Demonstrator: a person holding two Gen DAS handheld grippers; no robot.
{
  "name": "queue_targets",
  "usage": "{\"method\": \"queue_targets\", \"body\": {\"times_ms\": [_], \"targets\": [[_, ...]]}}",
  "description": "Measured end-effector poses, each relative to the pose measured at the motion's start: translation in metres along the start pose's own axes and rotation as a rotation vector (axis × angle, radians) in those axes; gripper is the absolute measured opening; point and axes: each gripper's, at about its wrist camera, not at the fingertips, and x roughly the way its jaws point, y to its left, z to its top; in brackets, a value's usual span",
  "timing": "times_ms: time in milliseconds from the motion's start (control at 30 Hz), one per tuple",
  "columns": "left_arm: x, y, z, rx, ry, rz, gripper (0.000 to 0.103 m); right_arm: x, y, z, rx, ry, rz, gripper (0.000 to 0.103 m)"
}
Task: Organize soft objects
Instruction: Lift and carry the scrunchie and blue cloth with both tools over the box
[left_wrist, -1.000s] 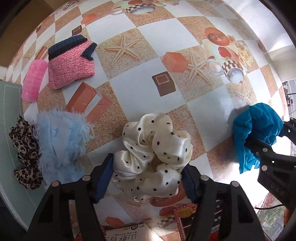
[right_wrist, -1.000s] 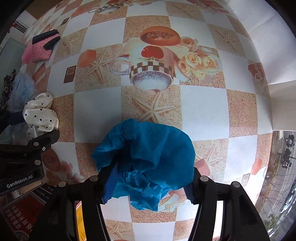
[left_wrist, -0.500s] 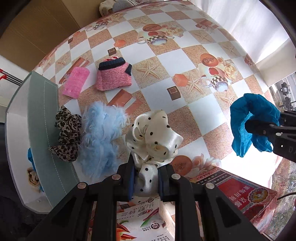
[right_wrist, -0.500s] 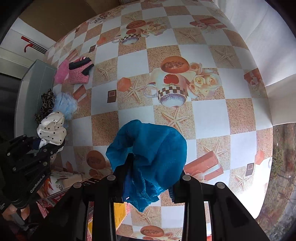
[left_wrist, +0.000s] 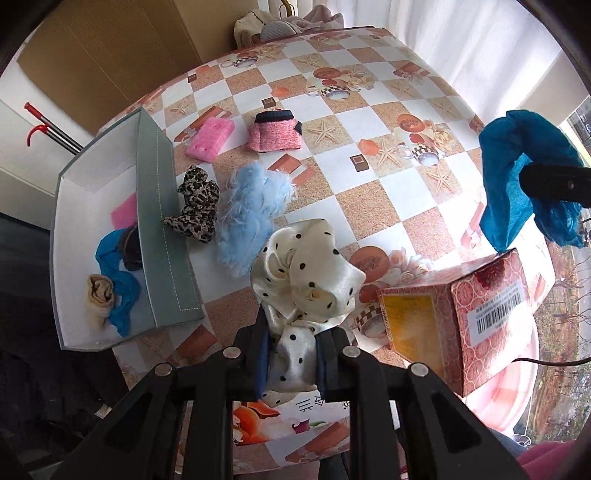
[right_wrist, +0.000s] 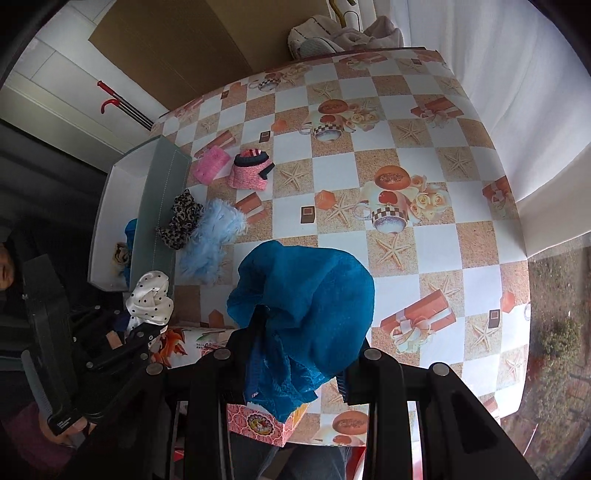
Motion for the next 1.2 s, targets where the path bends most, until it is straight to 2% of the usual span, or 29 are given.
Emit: {"method": "queue_targets", "body": {"times_ms": [233, 600, 1200], "targets": [[-0.009, 0.018, -0.035, -0.022, -0.001, 0.001, 0.022, -0.012, 0.051, -0.025, -0.082, 0.016, 0.025, 0.034], [-0.012, 0.068, -0.074, -0.165, -0.004, 0.009, 0.022, 0.018, 0.126, -0.066, -0.217, 0.127, 0.07, 0.034], [-0.024, 0.127, -0.108, -0.315, -0.034, 0.038, 0.022, 0.037, 0.201, -0.064, -0.375, 0.17, 0.075, 0.034]]}}
